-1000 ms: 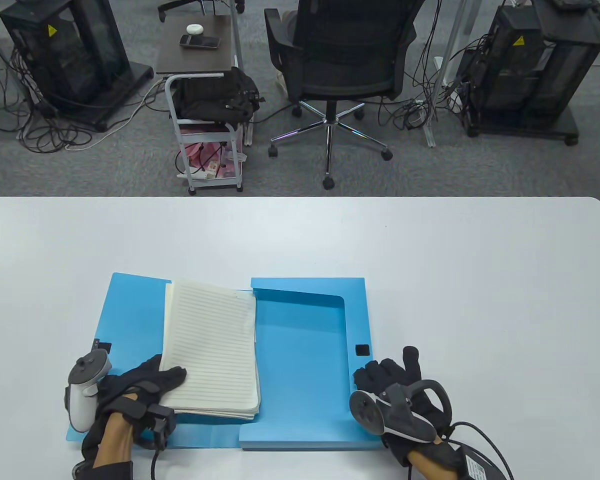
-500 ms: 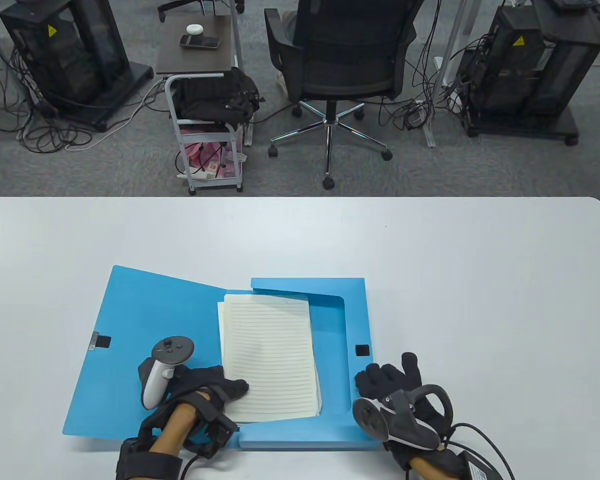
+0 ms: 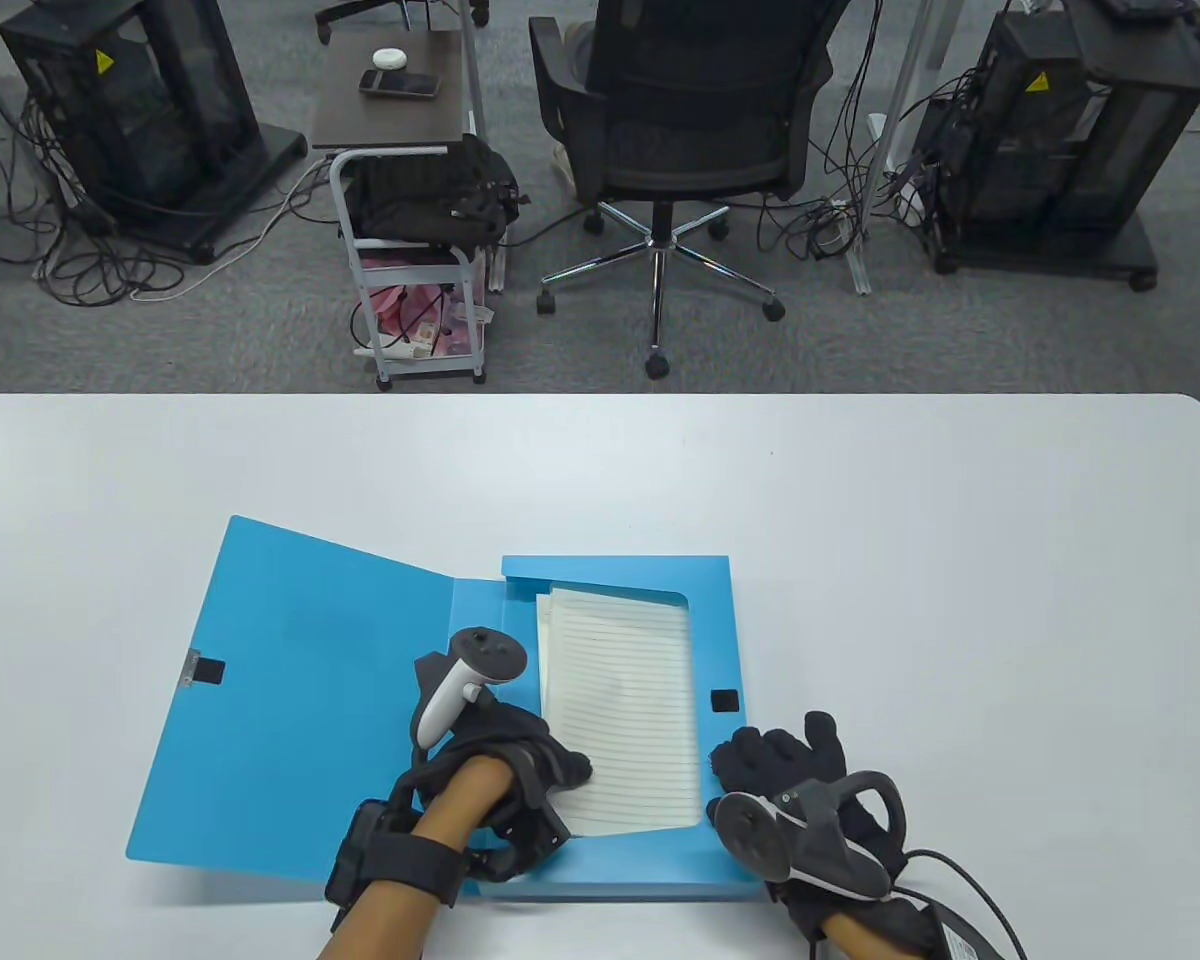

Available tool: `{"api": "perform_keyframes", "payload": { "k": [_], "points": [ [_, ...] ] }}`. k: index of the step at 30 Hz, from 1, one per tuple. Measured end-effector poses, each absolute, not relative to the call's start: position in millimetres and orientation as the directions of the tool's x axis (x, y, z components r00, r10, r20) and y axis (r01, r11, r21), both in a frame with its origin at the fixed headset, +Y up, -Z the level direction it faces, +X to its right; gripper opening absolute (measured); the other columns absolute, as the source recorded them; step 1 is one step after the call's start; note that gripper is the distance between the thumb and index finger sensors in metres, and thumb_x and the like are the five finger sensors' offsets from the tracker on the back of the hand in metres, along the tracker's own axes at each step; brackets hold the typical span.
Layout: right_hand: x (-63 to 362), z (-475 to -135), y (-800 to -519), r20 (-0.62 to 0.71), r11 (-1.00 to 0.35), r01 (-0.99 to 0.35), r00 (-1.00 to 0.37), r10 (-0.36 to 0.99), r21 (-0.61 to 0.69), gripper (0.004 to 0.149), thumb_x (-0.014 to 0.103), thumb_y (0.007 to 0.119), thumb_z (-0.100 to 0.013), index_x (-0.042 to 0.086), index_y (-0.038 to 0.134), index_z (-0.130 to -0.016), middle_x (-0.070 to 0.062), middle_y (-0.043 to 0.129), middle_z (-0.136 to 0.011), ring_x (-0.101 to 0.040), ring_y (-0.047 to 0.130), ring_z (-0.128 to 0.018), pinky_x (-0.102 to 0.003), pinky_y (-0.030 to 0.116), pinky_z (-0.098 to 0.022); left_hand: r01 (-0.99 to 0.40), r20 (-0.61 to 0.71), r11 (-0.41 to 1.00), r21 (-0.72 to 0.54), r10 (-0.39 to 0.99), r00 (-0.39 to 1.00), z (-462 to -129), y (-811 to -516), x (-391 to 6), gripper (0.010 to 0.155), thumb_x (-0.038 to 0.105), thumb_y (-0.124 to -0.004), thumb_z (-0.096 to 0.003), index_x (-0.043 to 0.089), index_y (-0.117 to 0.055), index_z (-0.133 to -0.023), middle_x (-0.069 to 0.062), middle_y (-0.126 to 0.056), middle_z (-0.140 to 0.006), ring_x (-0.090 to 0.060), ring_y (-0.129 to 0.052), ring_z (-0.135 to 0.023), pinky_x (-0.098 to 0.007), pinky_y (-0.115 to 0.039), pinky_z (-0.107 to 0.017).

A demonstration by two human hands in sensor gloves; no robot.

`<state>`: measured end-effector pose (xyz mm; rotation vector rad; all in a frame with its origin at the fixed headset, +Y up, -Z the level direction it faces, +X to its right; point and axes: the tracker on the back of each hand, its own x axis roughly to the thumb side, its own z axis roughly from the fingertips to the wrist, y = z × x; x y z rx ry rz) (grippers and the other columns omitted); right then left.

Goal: Insert papers into file box

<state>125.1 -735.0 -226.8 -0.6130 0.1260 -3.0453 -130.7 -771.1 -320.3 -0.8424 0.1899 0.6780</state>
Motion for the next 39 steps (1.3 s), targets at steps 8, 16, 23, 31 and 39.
{"api": "perform_keyframes", "payload": {
  "k": [8, 16, 23, 31, 39],
  "points": [
    [118.5, -221.8, -735.2, 0.395, -0.986, 0.117, -0.905, -0.155, -0.120, 0.052, 0.049, 0.062, -0.043, 0.024, 0.066, -0.089, -0.004, 0.072, -0.099, -0.030, 0.081, -0.086, -0.067, 0.051, -0.069, -0.439, -0.270, 0.678, -0.589, 0.347, 0.898, -308.3, -757.4, -110.2, 0.083, 0.052, -0.085, -0.0340, -0.003, -0.063, -0.092, -0.016, -0.096, -0.064, -0.034, -0.112, -0.039, -0.045, -0.092, -0.027],
    [111.2, -213.6, -740.0, 0.370, -0.968, 0.177, -0.899, -0.234, -0.180, 0.051, 0.046, 0.058, -0.045, 0.021, 0.065, -0.089, -0.007, 0.071, -0.099, -0.032, 0.081, -0.086, -0.066, 0.052, -0.069, -0.355, -0.235, 0.928, -0.116, 0.322, 0.917, -279.0, -677.1, -169.9, 0.091, 0.057, -0.082, -0.0344, 0.024, -0.039, -0.108, -0.022, -0.022, -0.111, -0.053, -0.034, -0.104, -0.069, -0.023, -0.073],
    [111.9, -215.4, -740.3, 0.371, -0.977, 0.162, -0.906, -0.203, -0.140, 0.051, 0.045, 0.057, -0.045, 0.021, 0.063, -0.090, -0.008, 0.068, -0.101, -0.033, 0.079, -0.086, -0.067, 0.051, -0.069, -0.119, -0.474, 0.992, -0.052, 0.081, 0.877, -277.3, -657.2, -272.7, 0.096, 0.071, -0.063, -0.0309, 0.037, -0.013, -0.106, -0.018, 0.005, -0.108, -0.050, 0.000, -0.105, -0.070, 0.001, -0.070],
    [109.7, -214.7, -740.2, 0.377, -0.968, 0.189, -0.895, -0.238, -0.162, 0.051, 0.044, 0.056, -0.045, 0.021, 0.063, -0.090, -0.008, 0.068, -0.100, -0.033, 0.079, -0.086, -0.066, 0.051, -0.070, -0.362, -0.778, 0.932, -0.031, 0.205, 0.594, -261.9, -650.6, -356.6, 0.101, 0.068, -0.069, -0.0320, 0.018, -0.024, -0.107, -0.027, -0.025, -0.110, -0.057, -0.029, -0.104, -0.070, -0.008, -0.071],
    [111.0, -215.9, -740.8, 0.385, -0.975, 0.164, -0.899, -0.209, -0.148, 0.050, 0.044, 0.057, -0.045, 0.021, 0.064, -0.089, -0.008, 0.068, -0.100, -0.033, 0.079, -0.086, -0.066, 0.052, -0.070, -0.511, -0.731, 0.854, 0.101, 0.412, 0.544, -256.9, -628.7, -371.1, 0.071, 0.054, -0.084, -0.0331, 0.007, -0.078, -0.087, -0.015, -0.101, -0.059, -0.039, -0.106, -0.041, -0.057, -0.072, -0.056]
  ]
}}
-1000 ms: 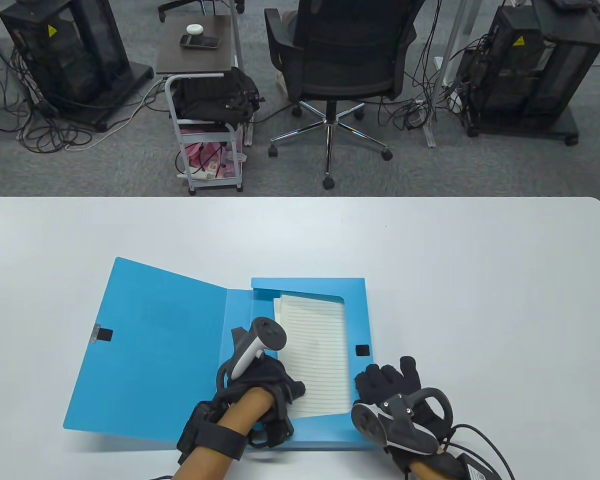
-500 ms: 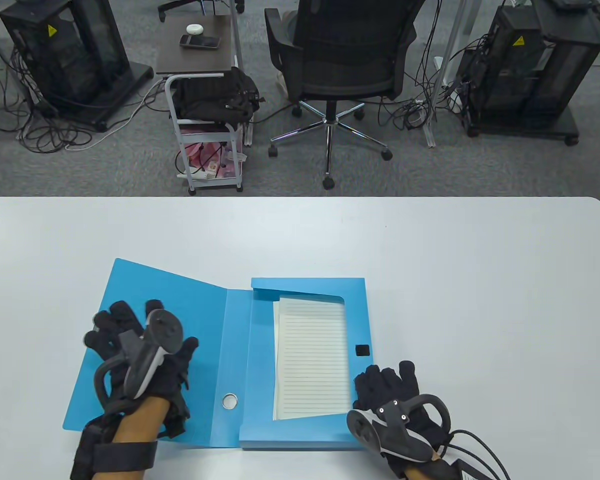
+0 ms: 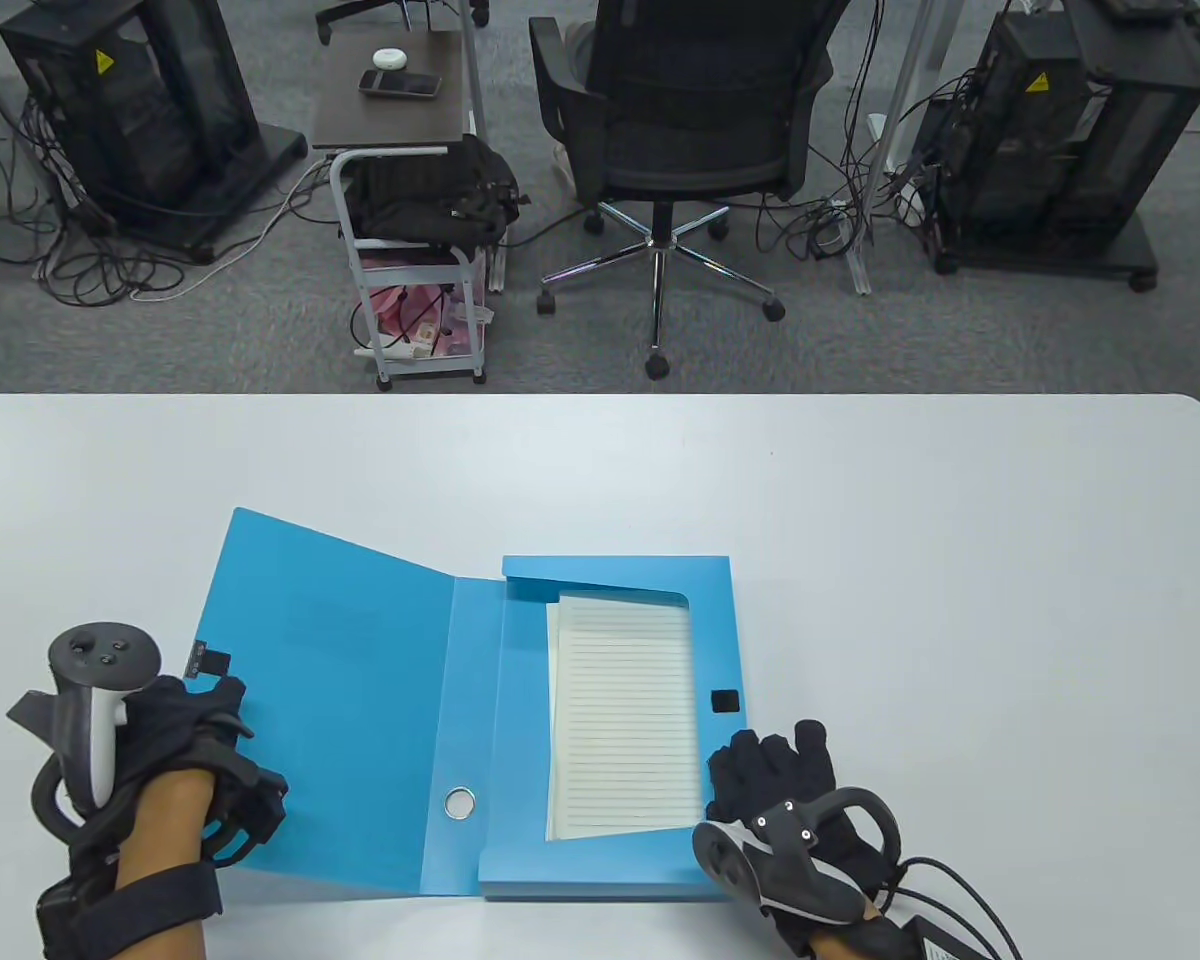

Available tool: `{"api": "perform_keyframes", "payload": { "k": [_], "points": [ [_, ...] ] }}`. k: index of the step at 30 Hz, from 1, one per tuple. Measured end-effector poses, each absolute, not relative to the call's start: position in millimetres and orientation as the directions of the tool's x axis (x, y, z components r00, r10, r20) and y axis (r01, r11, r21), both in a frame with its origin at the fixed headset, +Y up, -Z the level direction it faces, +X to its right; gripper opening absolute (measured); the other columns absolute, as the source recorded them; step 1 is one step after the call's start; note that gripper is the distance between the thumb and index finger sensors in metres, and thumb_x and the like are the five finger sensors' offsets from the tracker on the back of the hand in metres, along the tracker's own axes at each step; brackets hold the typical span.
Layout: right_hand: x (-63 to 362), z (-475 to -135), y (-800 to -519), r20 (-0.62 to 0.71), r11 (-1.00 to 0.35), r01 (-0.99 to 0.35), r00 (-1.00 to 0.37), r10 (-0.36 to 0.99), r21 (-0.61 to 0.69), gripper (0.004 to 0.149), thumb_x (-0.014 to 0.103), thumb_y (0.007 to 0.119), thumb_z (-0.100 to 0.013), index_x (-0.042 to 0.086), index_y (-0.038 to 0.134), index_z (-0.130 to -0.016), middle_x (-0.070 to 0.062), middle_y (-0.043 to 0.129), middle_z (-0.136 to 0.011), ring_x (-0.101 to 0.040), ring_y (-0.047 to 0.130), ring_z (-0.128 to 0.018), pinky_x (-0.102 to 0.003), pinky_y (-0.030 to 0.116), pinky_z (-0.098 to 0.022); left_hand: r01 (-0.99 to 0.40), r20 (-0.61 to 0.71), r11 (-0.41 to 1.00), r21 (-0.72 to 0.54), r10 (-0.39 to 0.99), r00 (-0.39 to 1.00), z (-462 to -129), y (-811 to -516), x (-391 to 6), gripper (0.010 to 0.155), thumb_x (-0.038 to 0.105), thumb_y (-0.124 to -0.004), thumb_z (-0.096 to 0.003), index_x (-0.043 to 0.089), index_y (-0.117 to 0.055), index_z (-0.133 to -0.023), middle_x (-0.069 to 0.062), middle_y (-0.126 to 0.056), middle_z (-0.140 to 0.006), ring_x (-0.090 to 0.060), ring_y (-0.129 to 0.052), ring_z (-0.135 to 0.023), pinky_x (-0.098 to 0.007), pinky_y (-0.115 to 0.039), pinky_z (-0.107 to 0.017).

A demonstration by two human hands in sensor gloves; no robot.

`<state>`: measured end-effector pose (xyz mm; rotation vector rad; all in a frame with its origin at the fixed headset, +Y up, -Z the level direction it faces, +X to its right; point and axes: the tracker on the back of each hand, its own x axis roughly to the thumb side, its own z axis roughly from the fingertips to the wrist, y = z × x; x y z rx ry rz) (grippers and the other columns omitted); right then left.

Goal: Insert papers into file box

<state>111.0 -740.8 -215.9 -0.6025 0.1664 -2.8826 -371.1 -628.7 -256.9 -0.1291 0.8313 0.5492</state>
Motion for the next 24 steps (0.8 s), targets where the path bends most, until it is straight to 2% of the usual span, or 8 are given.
{"api": "perform_keyframes", "payload": {
  "k": [4, 6, 8, 10, 13, 15, 16, 24],
  "points": [
    [111.4, -216.6, -741.8, 0.387, -0.977, 0.157, -0.900, -0.201, -0.143, 0.050, 0.045, 0.057, -0.045, 0.021, 0.064, -0.089, -0.008, 0.068, -0.100, -0.033, 0.079, -0.086, -0.066, 0.052, -0.070, -0.774, -0.638, 0.631, 0.053, 0.618, 0.460, -258.8, -605.1, -361.4, 0.053, 0.033, -0.088, -0.0356, 0.003, -0.084, -0.080, -0.018, -0.105, -0.053, -0.037, -0.112, -0.031, -0.054, -0.080, -0.047],
    [112.8, -217.9, -741.3, 0.386, -0.982, 0.139, -0.905, -0.177, -0.124, 0.050, 0.045, 0.057, -0.045, 0.021, 0.063, -0.089, -0.008, 0.067, -0.101, -0.033, 0.080, -0.086, -0.065, 0.054, -0.070, -0.895, -0.478, 0.434, -0.106, 0.767, 0.429, -263.8, -598.7, -345.2, 0.051, 0.025, -0.085, -0.0389, -0.002, -0.080, -0.082, -0.026, -0.099, -0.062, -0.045, -0.110, -0.043, -0.056, -0.075, -0.053],
    [116.1, -218.9, -740.8, 0.383, -0.992, 0.084, -0.917, -0.114, -0.094, 0.050, 0.044, 0.059, -0.045, 0.021, 0.064, -0.089, -0.008, 0.067, -0.101, -0.034, 0.081, -0.086, -0.066, 0.054, -0.069, -0.887, -0.357, 0.367, -0.279, 0.818, 0.451, -262.7, -594.2, -318.3, 0.056, 0.027, -0.085, -0.0391, -0.004, -0.075, -0.085, -0.028, -0.096, -0.064, -0.044, -0.110, -0.045, -0.055, -0.076, -0.053],
    [118.8, -219.9, -740.6, 0.382, -0.995, 0.059, -0.920, -0.086, -0.083, 0.051, 0.045, 0.059, -0.045, 0.021, 0.064, -0.089, -0.008, 0.066, -0.101, -0.034, 0.081, -0.087, -0.066, 0.055, -0.069, -0.866, -0.290, 0.341, -0.366, 0.842, 0.455, -260.5, -590.1, -293.8, 0.060, 0.030, -0.084, -0.0410, -0.004, -0.068, -0.088, -0.030, -0.091, -0.069, -0.044, -0.108, -0.050, -0.055, -0.074, -0.056],
    [121.7, -222.0, -739.7, 0.380, -0.998, 0.010, -0.925, -0.031, -0.058, 0.051, 0.046, 0.061, -0.044, 0.021, 0.064, -0.088, -0.008, 0.066, -0.101, -0.034, 0.083, -0.086, -0.064, 0.057, -0.069, -0.849, -0.145, 0.460, -0.261, 0.851, 0.505, -257.2, -582.6, -253.0, 0.059, 0.031, -0.086, -0.0390, -0.006, -0.074, -0.083, -0.029, -0.096, -0.060, -0.041, -0.112, -0.039, -0.052, -0.080, -0.051],
    [122.7, -223.5, -739.0, 0.378, -0.999, -0.001, -0.926, -0.018, -0.050, 0.050, 0.045, 0.061, -0.044, 0.020, 0.065, -0.088, -0.008, 0.066, -0.100, -0.033, 0.085, -0.084, -0.060, 0.058, -0.070, -0.834, -0.089, 0.489, -0.257, 0.847, 0.524, -257.4, -583.0, -227.6, 0.058, 0.031, -0.086, -0.0383, -0.006, -0.076, -0.082, -0.029, -0.098, -0.057, -0.040, -0.113, -0.035, -0.051, -0.082, -0.049],
    [123.4, -223.8, -738.6, 0.375, -0.999, -0.010, -0.927, -0.008, -0.046, 0.050, 0.045, 0.061, -0.044, 0.020, 0.065, -0.088, -0.008, 0.066, -0.100, -0.032, 0.087, -0.083, -0.058, 0.060, -0.070, -0.814, -0.049, 0.498, -0.298, 0.844, 0.534, -259.0, -585.0, -212.7, 0.058, 0.031, -0.086, -0.0384, -0.006, -0.076, -0.081, -0.029, -0.098, -0.056, -0.039, -0.113, -0.035, -0.050, -0.082, -0.049],
    [132.6, -228.5, -736.3, 0.361, -0.993, -0.115, -0.927, 0.106, -0.003, 0.048, 0.043, 0.062, -0.044, 0.021, 0.069, -0.086, -0.007, 0.068, -0.099, -0.027, 0.091, -0.081, -0.052, 0.061, -0.071, -0.811, 0.000, 0.449, -0.376, 0.875, 0.484, -273.2, -613.7, -135.0, 0.058, 0.032, -0.088, -0.0382, -0.007, -0.078, -0.080, -0.030, -0.098, -0.053, -0.040, -0.113, -0.032, -0.050, -0.083, -0.049]
  ]
}}
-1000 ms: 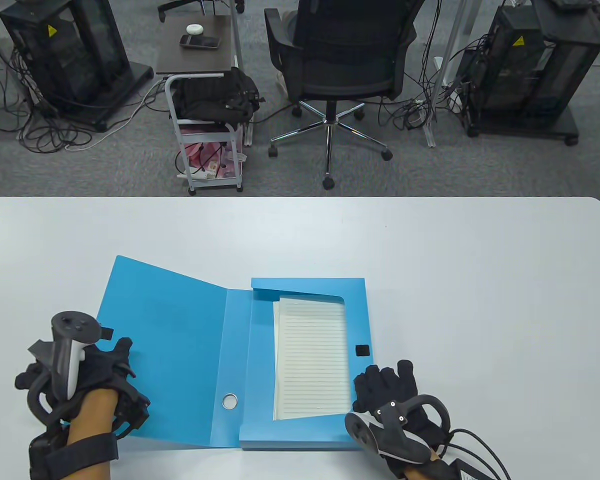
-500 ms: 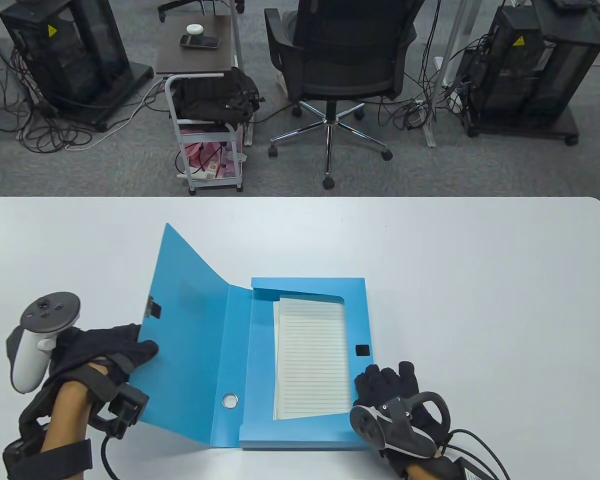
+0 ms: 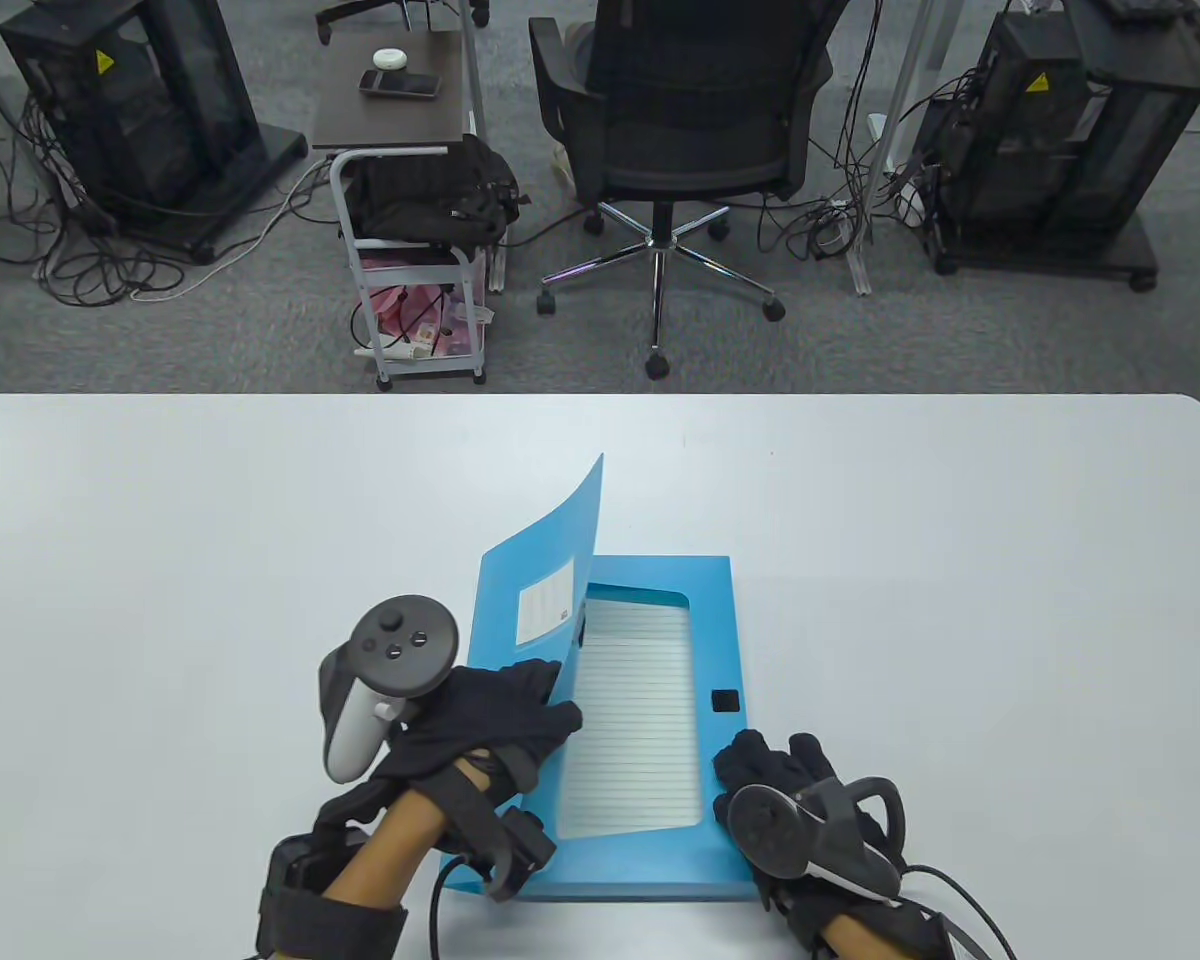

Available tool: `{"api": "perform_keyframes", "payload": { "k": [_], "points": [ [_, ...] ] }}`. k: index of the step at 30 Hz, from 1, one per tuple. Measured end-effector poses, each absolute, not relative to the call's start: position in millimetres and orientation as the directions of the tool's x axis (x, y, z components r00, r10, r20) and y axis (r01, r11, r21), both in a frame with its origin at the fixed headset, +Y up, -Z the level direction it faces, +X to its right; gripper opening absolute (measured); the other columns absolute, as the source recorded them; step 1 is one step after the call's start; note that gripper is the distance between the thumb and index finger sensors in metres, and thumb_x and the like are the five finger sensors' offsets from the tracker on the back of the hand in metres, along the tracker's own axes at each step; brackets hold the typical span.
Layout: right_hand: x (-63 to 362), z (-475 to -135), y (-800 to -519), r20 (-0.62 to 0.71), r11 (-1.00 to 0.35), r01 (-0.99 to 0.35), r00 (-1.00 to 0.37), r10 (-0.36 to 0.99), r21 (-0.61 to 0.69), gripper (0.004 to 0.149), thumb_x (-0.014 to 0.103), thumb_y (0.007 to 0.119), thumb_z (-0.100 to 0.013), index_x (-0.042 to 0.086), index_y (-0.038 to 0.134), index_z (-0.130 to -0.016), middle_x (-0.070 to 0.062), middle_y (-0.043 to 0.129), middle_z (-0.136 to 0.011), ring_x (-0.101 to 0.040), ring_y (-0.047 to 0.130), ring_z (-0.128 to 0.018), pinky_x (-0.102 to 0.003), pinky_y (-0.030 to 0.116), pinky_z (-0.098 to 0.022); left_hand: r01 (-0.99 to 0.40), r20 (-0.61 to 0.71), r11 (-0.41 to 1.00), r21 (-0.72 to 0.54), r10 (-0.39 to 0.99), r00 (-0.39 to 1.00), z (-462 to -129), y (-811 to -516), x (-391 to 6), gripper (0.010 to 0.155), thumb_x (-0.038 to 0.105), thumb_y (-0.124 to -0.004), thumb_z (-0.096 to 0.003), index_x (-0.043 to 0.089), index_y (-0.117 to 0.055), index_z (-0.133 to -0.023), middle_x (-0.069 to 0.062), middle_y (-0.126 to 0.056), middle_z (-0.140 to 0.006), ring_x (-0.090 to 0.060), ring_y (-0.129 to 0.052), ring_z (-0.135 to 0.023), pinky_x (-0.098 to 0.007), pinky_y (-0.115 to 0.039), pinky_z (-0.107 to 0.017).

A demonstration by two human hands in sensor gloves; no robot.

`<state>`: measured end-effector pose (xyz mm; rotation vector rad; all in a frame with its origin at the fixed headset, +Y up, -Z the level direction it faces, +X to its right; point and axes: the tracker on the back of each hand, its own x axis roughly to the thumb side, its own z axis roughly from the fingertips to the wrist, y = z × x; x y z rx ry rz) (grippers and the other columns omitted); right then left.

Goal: Insert papers into file box

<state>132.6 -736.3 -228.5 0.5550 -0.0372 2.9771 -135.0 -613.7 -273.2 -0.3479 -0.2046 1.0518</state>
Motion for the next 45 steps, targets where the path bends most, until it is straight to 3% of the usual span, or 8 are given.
{"api": "perform_keyframes", "payload": {
  "k": [8, 19, 26, 30, 37, 45],
  "points": [
    [139.5, -231.5, -734.8, 0.353, -0.983, -0.183, -0.919, 0.178, 0.019, 0.047, 0.043, 0.063, -0.044, 0.022, 0.071, -0.085, -0.006, 0.070, -0.098, -0.026, 0.094, -0.079, -0.052, 0.064, -0.070, -0.762, -0.001, 0.463, -0.453, 0.854, 0.520, -289.7, -646.0, -79.5, 0.058, 0.032, -0.088, -0.0380, -0.008, -0.078, -0.079, -0.032, -0.097, -0.052, -0.040, -0.113, -0.031, -0.050, -0.083, -0.049],
    [150.4, -235.1, -735.2, 0.323, -0.954, -0.296, -0.900, 0.294, 0.046, 0.044, 0.042, 0.064, -0.044, 0.023, 0.074, -0.082, -0.005, 0.073, -0.096, -0.024, 0.095, -0.077, -0.054, 0.064, -0.068, -0.664, -0.037, 0.558, -0.497, 0.752, 0.659, -303.1, -679.9, -33.0, 0.057, 0.030, -0.088, -0.0382, -0.009, -0.079, -0.078, -0.033, -0.097, -0.051, -0.042, -0.112, -0.029, -0.050, -0.083, -0.049],
    [174.4, -230.8, -735.9, 0.210, -0.865, -0.501, -0.844, 0.493, 0.018, 0.045, 0.040, 0.063, -0.045, 0.020, 0.072, -0.084, -0.008, 0.072, -0.098, -0.033, 0.085, -0.082, -0.064, 0.054, -0.068, -0.561, -0.083, 0.635, -0.531, 0.620, 0.780, -311.3, -695.0, -4.1, 0.056, 0.032, -0.089, -0.0379, -0.008, -0.081, -0.077, -0.033, -0.097, -0.050, -0.042, -0.111, -0.025, -0.049, -0.083, -0.048],
    [189.0, -233.0, -726.3, 0.173, -0.876, -0.463, -0.882, 0.439, -0.138, 0.045, 0.040, 0.063, -0.045, 0.019, 0.073, -0.084, -0.010, 0.073, -0.097, -0.034, 0.086, -0.081, -0.064, 0.053, -0.068, -0.480, -0.051, 0.709, -0.517, 0.534, 0.844, -310.5, -697.4, 12.5, 0.056, 0.033, -0.090, -0.0373, -0.008, -0.083, -0.076, -0.032, -0.097, -0.048, -0.042, -0.110, -0.022, -0.049, -0.084, -0.048],
    [194.8, -242.6, -730.1, 0.119, -0.876, -0.464, -0.885, 0.451, -0.133, 0.046, 0.039, 0.063, -0.045, 0.018, 0.070, -0.086, -0.011, 0.070, -0.099, -0.035, 0.083, -0.082, -0.065, 0.051, -0.068, -0.355, 0.011, 0.802, -0.481, 0.410, 0.912, -303.6, -697.7, 35.5, 0.056, 0.031, -0.087, -0.0375, -0.010, -0.082, -0.075, -0.034, -0.096, -0.047, -0.045, -0.110, -0.018, -0.051, -0.082, -0.048],
    [208.1, -245.6, -733.1, 0.068, -0.872, -0.470, -0.883, 0.465, -0.138, 0.046, 0.039, 0.063, -0.045, 0.018, 0.070, -0.086, -0.011, 0.070, -0.099, -0.036, 0.082, -0.083, -0.066, 0.049, -0.067, -0.336, 0.036, 0.820, -0.463, 0.396, 0.917, -297.2, -698.5, 40.6, 0.060, 0.034, -0.084, -0.0369, -0.011, -0.081, -0.077, -0.037, -0.095, -0.048, -0.047, -0.108, -0.018, -0.054, -0.080, -0.048]
  ]
}}
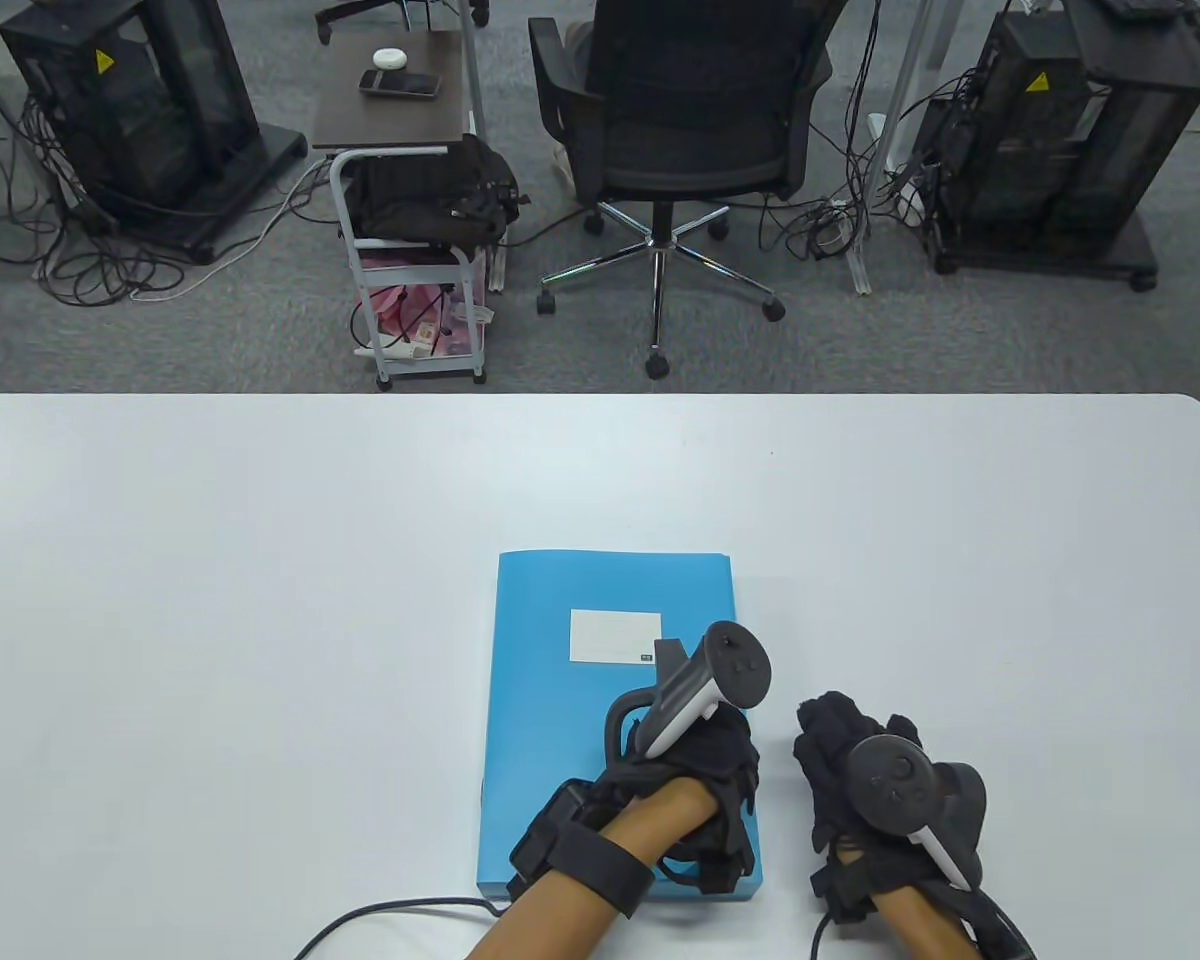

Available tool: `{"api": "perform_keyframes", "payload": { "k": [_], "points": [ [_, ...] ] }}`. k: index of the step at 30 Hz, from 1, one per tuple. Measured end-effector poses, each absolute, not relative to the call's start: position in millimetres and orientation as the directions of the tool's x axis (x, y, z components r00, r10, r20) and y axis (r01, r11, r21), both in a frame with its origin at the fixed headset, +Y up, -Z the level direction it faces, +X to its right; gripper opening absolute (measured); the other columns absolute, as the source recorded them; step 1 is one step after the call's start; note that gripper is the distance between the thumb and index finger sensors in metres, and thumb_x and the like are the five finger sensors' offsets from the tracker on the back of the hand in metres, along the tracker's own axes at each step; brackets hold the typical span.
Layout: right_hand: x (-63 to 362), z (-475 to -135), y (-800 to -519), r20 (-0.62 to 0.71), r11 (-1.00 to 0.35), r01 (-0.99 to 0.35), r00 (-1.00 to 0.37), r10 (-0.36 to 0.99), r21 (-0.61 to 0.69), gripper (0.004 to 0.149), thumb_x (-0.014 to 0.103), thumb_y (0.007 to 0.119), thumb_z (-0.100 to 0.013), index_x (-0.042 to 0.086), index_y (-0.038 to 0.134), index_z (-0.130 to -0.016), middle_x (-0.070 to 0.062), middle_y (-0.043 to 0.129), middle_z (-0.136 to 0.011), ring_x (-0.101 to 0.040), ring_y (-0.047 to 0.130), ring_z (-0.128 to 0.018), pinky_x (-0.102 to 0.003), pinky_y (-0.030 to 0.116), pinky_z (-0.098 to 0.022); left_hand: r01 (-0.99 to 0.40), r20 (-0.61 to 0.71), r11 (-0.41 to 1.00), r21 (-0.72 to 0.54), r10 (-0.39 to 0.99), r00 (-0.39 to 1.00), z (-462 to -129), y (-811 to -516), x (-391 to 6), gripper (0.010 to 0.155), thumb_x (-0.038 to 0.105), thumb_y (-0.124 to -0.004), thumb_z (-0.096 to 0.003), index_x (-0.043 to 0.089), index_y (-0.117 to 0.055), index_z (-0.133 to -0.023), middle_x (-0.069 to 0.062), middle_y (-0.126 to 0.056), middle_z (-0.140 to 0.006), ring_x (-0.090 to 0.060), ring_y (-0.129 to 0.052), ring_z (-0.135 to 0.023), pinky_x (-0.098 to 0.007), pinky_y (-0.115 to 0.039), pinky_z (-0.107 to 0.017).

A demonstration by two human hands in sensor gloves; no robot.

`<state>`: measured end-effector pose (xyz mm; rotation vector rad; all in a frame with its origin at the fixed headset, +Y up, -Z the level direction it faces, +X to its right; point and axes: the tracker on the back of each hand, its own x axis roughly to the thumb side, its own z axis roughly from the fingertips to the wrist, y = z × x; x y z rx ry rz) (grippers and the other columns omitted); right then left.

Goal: Insert papers into file box

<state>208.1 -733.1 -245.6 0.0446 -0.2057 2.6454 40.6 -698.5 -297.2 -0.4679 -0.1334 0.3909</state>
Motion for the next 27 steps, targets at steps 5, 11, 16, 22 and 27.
{"api": "perform_keyframes", "payload": {
  "k": [5, 11, 16, 22, 27],
  "points": [
    [209.5, -246.5, -732.4, 0.071, -0.872, -0.469, -0.883, 0.463, -0.143, 0.046, 0.039, 0.063, -0.045, 0.019, 0.070, -0.086, -0.011, 0.070, -0.099, -0.036, 0.082, -0.083, -0.066, 0.049, -0.067, -0.280, 0.054, 0.842, -0.461, 0.341, 0.938, -289.3, -699.5, 52.4, 0.062, 0.033, -0.082, -0.0375, -0.010, -0.078, -0.081, -0.041, -0.092, -0.052, -0.052, -0.106, -0.021, -0.057, -0.076, -0.051],
    [208.1, -246.0, -732.9, 0.081, -0.875, -0.463, -0.886, 0.456, -0.142, 0.046, 0.039, 0.063, -0.045, 0.019, 0.070, -0.086, -0.010, 0.070, -0.099, -0.036, 0.081, -0.084, -0.065, 0.049, -0.068, -0.279, 0.081, 0.811, -0.514, 0.370, 0.926, -289.7, -701.9, 37.3, 0.053, 0.032, -0.077, -0.0405, 0.001, -0.078, -0.083, -0.031, -0.091, -0.058, -0.041, -0.108, -0.027, -0.050, -0.077, -0.055],
    [208.2, -246.3, -732.6, 0.085, -0.885, -0.441, -0.897, 0.433, -0.148, 0.046, 0.039, 0.063, -0.045, 0.019, 0.070, -0.087, -0.010, 0.069, -0.099, -0.036, 0.081, -0.084, -0.066, 0.049, -0.068, -0.577, -0.089, 0.607, -0.547, 0.643, 0.761, -291.2, -700.8, -11.8, 0.059, 0.040, -0.076, -0.0405, 0.002, -0.075, -0.086, -0.027, -0.089, -0.068, -0.042, -0.107, -0.039, -0.054, -0.072, -0.058],
    [209.0, -247.4, -733.2, 0.081, -0.893, -0.426, -0.905, 0.418, -0.144, 0.047, 0.040, 0.063, -0.045, 0.019, 0.070, -0.087, -0.010, 0.069, -0.099, -0.036, 0.080, -0.085, -0.065, 0.049, -0.068, -0.777, -0.041, 0.496, -0.387, 0.833, 0.552, -280.5, -676.4, -81.8, 0.068, 0.046, -0.075, -0.0408, 0.014, -0.061, -0.099, -0.029, -0.072, -0.090, -0.051, -0.088, -0.070, -0.065, -0.053, -0.066],
    [209.4, -247.4, -734.2, 0.085, -0.905, -0.405, -0.914, 0.397, -0.131, 0.050, 0.042, 0.067, -0.044, 0.020, 0.067, -0.089, -0.010, 0.068, -0.101, -0.037, 0.077, -0.088, -0.067, 0.046, -0.068, -0.697, 0.147, 0.708, -0.113, 0.706, 0.693, -260.1, -647.4, -151.2, 0.087, 0.055, -0.086, -0.0361, 0.029, -0.044, -0.107, -0.016, -0.028, -0.114, -0.053, -0.032, -0.104, -0.075, -0.010, -0.069]
  ]
}}
